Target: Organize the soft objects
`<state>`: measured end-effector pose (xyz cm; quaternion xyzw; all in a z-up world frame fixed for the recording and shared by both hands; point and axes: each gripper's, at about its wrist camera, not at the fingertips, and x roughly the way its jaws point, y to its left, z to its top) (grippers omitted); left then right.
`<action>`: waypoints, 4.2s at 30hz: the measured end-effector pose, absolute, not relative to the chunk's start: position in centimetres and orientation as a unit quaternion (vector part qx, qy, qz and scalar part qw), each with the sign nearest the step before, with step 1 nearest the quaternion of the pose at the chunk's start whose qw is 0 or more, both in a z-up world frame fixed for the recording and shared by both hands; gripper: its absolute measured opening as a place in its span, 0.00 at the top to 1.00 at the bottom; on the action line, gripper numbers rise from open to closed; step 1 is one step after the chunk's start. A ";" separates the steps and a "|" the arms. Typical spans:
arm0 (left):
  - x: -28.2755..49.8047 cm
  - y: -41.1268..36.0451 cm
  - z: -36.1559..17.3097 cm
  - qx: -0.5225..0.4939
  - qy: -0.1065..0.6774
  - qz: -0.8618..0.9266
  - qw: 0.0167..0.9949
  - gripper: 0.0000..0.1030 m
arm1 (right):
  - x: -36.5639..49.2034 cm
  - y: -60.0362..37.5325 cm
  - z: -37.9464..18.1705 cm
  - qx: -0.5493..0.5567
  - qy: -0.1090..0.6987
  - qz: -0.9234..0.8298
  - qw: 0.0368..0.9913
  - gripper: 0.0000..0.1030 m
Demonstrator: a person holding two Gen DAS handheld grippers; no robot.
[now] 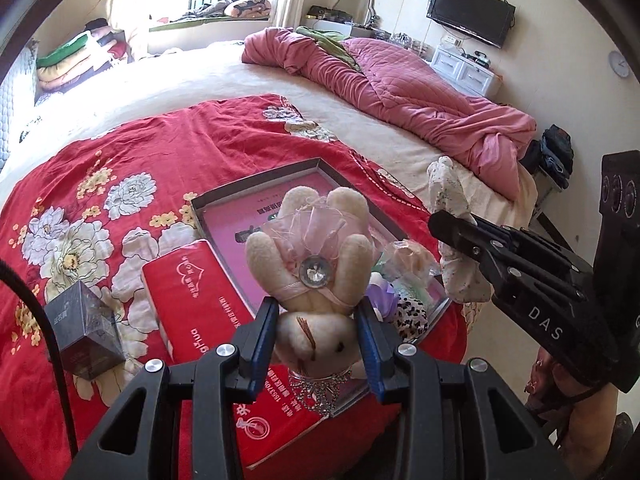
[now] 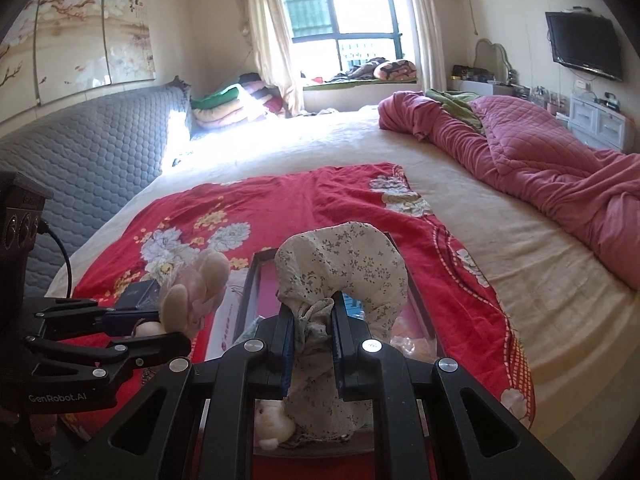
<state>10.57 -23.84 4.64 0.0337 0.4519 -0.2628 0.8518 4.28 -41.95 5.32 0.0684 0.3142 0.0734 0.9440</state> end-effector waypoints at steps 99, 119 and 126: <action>12.7 -27.7 1.5 0.075 0.479 -0.249 0.838 0.36 | 5.0 -47.1 1.2 0.149 0.310 0.008 0.939 0.28; 10.7 -23.0 4.6 0.044 0.447 -0.227 0.864 0.20 | 2.6 -44.1 5.4 0.114 0.279 -0.038 0.953 0.24; 9.2 -20.8 6.9 0.064 0.411 -0.211 0.885 0.19 | 0.1 -40.7 9.0 0.145 0.239 -0.033 0.960 0.23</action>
